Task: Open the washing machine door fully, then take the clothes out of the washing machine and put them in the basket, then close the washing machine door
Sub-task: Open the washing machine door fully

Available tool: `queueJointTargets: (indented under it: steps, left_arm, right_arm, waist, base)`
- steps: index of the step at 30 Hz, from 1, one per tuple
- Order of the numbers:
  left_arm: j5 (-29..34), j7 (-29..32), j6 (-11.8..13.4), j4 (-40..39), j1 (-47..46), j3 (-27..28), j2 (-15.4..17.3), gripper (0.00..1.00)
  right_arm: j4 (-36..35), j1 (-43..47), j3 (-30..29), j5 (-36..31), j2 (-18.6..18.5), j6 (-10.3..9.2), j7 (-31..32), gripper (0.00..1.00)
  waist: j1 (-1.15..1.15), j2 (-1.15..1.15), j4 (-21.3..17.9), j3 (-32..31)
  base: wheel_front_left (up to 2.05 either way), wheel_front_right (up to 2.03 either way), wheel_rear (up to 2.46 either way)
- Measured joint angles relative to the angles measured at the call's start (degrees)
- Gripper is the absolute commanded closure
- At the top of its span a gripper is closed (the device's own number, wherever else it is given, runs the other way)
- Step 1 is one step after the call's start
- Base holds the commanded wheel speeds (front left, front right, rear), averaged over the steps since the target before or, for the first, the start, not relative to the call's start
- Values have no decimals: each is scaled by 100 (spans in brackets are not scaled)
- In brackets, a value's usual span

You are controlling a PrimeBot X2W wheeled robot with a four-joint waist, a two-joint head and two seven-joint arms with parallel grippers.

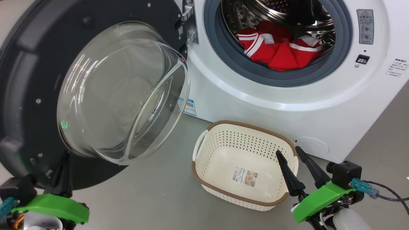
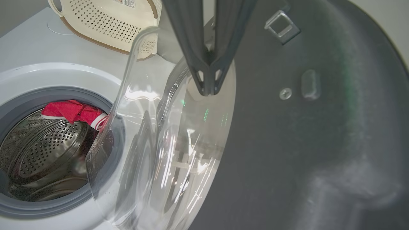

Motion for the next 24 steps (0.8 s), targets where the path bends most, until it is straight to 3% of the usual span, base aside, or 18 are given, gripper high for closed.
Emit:
queueJointTargets:
  steps: [4,5,6,7,8,24]
  left_arm:
    - [1,1,76,-226,127,-25,-19,98]
    - [5,1,114,-308,166,-36,-26,67]
    - [10,2,145,-396,210,-54,-31,50]
    - [10,3,168,-472,248,-66,-38,5]
    - [11,11,211,-553,285,-80,-40,0]
    - [223,92,515,-1581,645,-300,-67,0]
  right_arm:
    - [1,0,1,0,0,0,0,0]
    - [1,0,1,0,1,0,0,0]
    - [2,0,1,0,0,0,0,0]
    - [2,0,3,0,2,0,0,0]
    - [1,0,4,0,2,0,0,0]
    - [-1,3,47,1,-8,0,0,0]
  waist:
    - [0,0,-30,-15]
    - [0,0,-41,-20]
    - [0,0,-54,-26]
    - [0,0,-68,-32]
    - [0,0,-84,-37]
    - [0,0,-509,-150]
  base:
    - [0,0,0]
    - [0,0,0]
    - [0,0,0]
    - [0,0,0]
    - [0,0,0]
    - [0,0,0]
